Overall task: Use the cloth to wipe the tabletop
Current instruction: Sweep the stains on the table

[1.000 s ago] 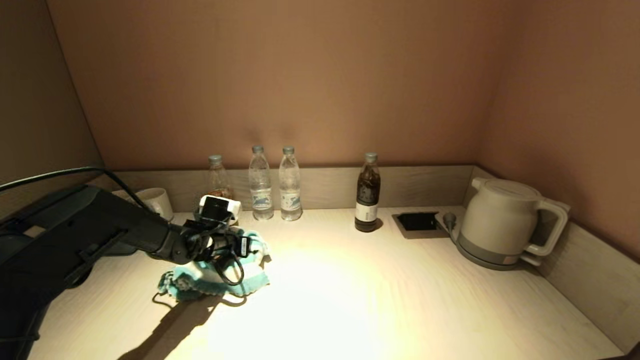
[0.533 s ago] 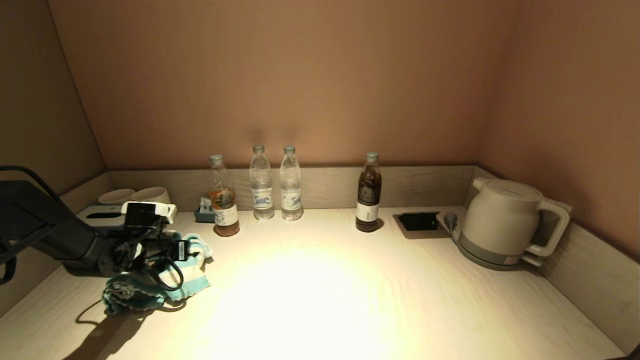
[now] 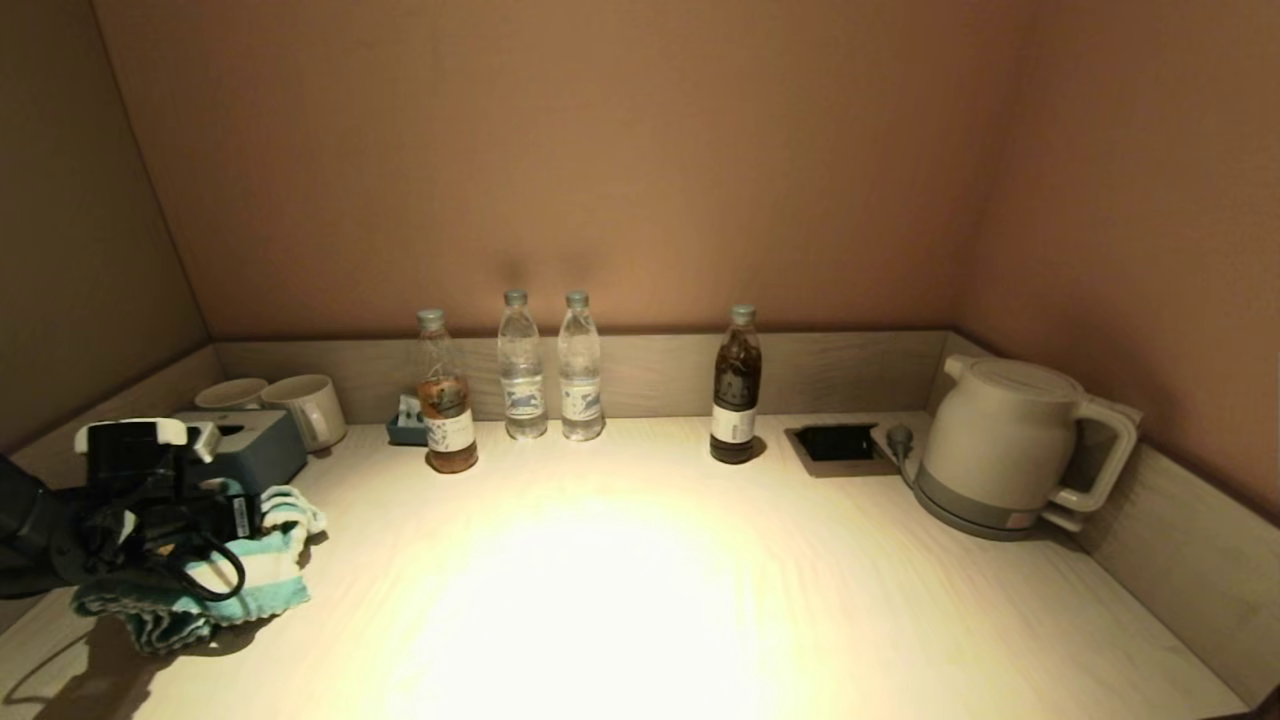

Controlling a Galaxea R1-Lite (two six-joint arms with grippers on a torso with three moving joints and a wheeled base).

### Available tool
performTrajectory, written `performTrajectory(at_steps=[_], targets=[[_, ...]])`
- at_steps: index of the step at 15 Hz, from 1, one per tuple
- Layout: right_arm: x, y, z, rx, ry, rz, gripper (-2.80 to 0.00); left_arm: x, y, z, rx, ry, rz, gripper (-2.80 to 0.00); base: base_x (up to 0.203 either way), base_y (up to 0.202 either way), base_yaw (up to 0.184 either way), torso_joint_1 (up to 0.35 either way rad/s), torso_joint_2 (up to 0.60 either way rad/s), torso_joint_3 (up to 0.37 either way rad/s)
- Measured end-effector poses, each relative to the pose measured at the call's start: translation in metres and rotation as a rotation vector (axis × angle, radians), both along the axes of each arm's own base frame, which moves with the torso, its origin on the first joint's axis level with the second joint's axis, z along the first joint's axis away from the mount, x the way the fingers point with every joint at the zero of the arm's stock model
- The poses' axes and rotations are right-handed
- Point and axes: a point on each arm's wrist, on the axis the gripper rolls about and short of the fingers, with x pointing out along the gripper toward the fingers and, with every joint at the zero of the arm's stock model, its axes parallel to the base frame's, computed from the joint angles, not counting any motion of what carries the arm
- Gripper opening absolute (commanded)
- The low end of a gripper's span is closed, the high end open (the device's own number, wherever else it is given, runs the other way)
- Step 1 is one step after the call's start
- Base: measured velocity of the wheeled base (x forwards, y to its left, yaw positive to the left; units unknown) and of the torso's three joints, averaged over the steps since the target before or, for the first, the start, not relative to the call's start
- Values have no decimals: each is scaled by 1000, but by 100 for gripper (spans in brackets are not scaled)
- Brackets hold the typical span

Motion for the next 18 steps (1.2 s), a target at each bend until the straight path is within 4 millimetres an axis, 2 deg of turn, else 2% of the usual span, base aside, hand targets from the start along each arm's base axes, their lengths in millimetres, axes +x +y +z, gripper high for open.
performTrajectory(at_steps=[3, 7, 18], targets=[[0, 0, 0, 0, 0, 1, -280, -10, 29, 8, 12, -18, 72, -280, 0, 0, 0, 0, 0, 0], [0, 0, 0, 0, 0, 1, -280, -20, 56, 8, -1, -25, 129, -280, 0, 0, 0, 0, 0, 0], [0, 0, 0, 1, 0, 1, -280, -63, 123, -9, -25, 36, 289, -280, 0, 0, 0, 0, 0, 0]])
